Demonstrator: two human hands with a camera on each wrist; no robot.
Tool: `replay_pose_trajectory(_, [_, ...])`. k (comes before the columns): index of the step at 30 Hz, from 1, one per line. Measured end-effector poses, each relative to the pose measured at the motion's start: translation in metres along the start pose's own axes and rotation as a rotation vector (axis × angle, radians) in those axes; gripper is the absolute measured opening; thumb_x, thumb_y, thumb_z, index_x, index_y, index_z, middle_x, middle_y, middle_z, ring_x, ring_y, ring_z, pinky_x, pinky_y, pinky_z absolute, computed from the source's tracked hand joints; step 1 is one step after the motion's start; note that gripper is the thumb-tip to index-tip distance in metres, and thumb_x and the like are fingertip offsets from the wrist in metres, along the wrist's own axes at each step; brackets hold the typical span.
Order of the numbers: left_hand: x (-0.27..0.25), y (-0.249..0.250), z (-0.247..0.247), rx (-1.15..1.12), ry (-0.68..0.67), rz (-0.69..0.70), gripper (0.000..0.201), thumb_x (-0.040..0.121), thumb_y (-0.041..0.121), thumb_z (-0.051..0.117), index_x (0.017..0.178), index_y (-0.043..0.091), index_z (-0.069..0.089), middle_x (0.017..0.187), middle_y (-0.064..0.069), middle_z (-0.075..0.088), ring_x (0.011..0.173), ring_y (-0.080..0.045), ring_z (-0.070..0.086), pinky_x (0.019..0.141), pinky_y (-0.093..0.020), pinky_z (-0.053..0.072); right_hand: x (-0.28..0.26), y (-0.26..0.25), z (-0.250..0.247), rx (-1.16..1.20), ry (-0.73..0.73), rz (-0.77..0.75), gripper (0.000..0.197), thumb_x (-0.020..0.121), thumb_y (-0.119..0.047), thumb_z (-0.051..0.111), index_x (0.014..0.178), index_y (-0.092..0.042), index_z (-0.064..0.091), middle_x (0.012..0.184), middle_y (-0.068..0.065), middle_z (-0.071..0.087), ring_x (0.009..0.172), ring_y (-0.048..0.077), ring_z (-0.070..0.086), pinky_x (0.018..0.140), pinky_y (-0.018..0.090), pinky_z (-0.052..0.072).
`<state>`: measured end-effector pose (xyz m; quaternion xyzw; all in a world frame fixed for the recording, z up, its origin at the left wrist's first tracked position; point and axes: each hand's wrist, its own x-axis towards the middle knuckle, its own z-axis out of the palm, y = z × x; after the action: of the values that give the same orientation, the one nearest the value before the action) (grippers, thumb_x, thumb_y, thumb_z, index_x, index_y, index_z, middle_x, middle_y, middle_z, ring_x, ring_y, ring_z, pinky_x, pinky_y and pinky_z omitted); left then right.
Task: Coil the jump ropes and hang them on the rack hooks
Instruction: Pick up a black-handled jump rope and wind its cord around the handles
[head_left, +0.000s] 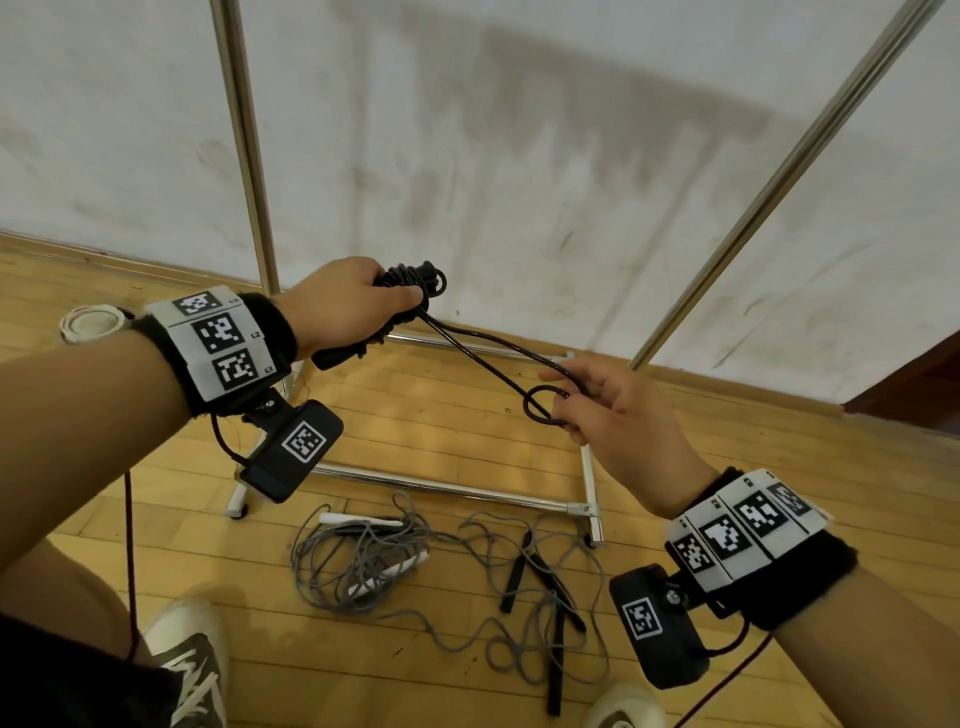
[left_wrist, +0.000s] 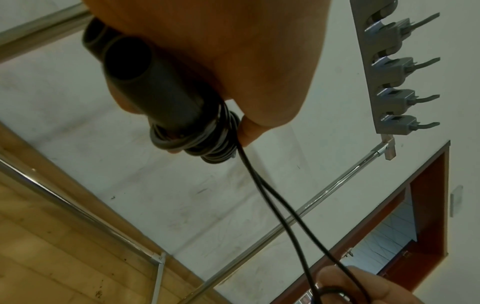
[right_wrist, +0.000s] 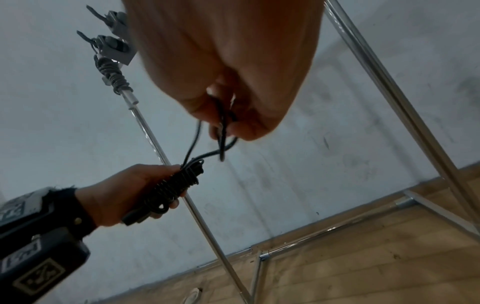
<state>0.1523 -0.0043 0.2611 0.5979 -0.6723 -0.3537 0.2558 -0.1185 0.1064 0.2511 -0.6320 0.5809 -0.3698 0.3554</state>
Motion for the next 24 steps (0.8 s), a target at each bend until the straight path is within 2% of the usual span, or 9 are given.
replay_pose_trajectory(5, [0.000, -0.002, 0.000, 0.023, 0.006, 0.007, 0.034, 0.096, 0.047, 0.056, 0.089, 0.014, 0.060, 0.077, -0.008, 0.067, 0.059, -0.019, 0.064, 0.045, -0.024, 0.054, 0.003, 0.004, -0.004, -0.135, 0.133, 0.011, 0.032, 0.088, -0.011, 0.059, 0.092, -0.040, 0.069, 0.091, -0.011, 0.071, 0.078, 0.008, 0.065, 0.066, 0.028, 0.054])
replay_pose_trajectory(8, [0.001, -0.003, -0.003, 0.066, 0.035, 0.013, 0.036, 0.096, 0.049, 0.056, 0.087, 0.014, 0.060, 0.075, -0.007, 0.066, 0.056, -0.017, 0.062, 0.043, -0.023, 0.049, 0.003, 0.008, -0.008, -0.198, 0.093, 0.058, 0.025, 0.084, -0.013, 0.066, 0.091, -0.036, 0.072, 0.082, -0.013, 0.072, 0.068, 0.002, 0.068, 0.057, 0.019, 0.053])
replay_pose_trajectory(10, [0.001, -0.004, -0.005, 0.081, 0.056, 0.010, 0.036, 0.096, 0.049, 0.055, 0.085, 0.015, 0.059, 0.074, -0.006, 0.066, 0.054, -0.016, 0.060, 0.042, -0.020, 0.044, 0.003, 0.010, -0.009, -0.210, 0.053, 0.082, 0.017, 0.083, -0.010, 0.067, 0.091, -0.024, 0.074, 0.074, -0.007, 0.074, 0.067, 0.008, 0.071, 0.060, 0.029, 0.060])
replay_pose_trajectory(13, [0.003, -0.003, -0.007, 0.078, 0.064, -0.005, 0.035, 0.097, 0.047, 0.054, 0.085, 0.015, 0.059, 0.077, -0.007, 0.065, 0.058, -0.018, 0.060, 0.047, -0.024, 0.045, 0.001, 0.010, -0.009, -0.279, 0.010, -0.014, 0.013, 0.086, -0.009, 0.068, 0.085, -0.021, 0.074, 0.070, -0.005, 0.074, 0.068, 0.012, 0.072, 0.068, 0.040, 0.061])
replay_pose_trajectory(16, [0.005, -0.005, -0.009, 0.038, 0.086, -0.037, 0.033, 0.097, 0.046, 0.055, 0.087, 0.015, 0.060, 0.079, -0.007, 0.065, 0.062, -0.019, 0.062, 0.050, -0.026, 0.048, 0.001, 0.009, -0.010, -0.243, -0.031, -0.087, 0.015, 0.094, -0.017, 0.062, 0.093, -0.031, 0.069, 0.076, -0.011, 0.072, 0.074, 0.008, 0.069, 0.074, 0.033, 0.057])
replay_pose_trajectory(19, [0.007, -0.006, -0.009, 0.039, 0.081, -0.042, 0.032, 0.097, 0.046, 0.055, 0.090, 0.015, 0.060, 0.080, -0.006, 0.066, 0.064, -0.020, 0.063, 0.051, -0.027, 0.050, 0.004, 0.010, -0.012, -0.138, -0.025, -0.081, 0.016, 0.098, -0.023, 0.055, 0.092, -0.035, 0.064, 0.077, -0.003, 0.066, 0.075, 0.016, 0.063, 0.075, 0.031, 0.055])
replay_pose_trajectory(20, [0.007, -0.007, -0.009, 0.039, 0.082, -0.042, 0.031, 0.097, 0.046, 0.055, 0.090, 0.016, 0.060, 0.080, -0.006, 0.066, 0.064, -0.020, 0.064, 0.051, -0.027, 0.050, 0.005, 0.010, -0.013, -0.106, -0.021, -0.081, 0.014, 0.096, -0.023, 0.057, 0.091, -0.035, 0.063, 0.075, -0.002, 0.063, 0.072, 0.017, 0.061, 0.072, 0.029, 0.055])
replay_pose_trajectory(22, [0.009, -0.009, -0.012, 0.024, 0.095, -0.052, 0.030, 0.097, 0.045, 0.055, 0.088, 0.017, 0.059, 0.080, -0.006, 0.066, 0.064, -0.020, 0.064, 0.053, -0.028, 0.050, 0.006, 0.012, -0.015, -0.108, -0.026, -0.105, 0.018, 0.089, -0.017, 0.068, 0.088, -0.033, 0.061, 0.059, -0.009, 0.049, 0.057, 0.007, 0.051, 0.063, 0.020, 0.052])
replay_pose_trajectory(24, [0.011, -0.013, -0.018, -0.001, 0.116, -0.078, 0.030, 0.096, 0.044, 0.056, 0.088, 0.016, 0.060, 0.080, -0.007, 0.066, 0.065, -0.021, 0.063, 0.056, -0.029, 0.051, 0.005, 0.015, -0.016, -0.087, -0.052, -0.088, 0.024, 0.084, -0.010, 0.074, 0.088, -0.030, 0.062, 0.057, -0.015, 0.042, 0.056, 0.006, 0.055, 0.067, 0.021, 0.055])
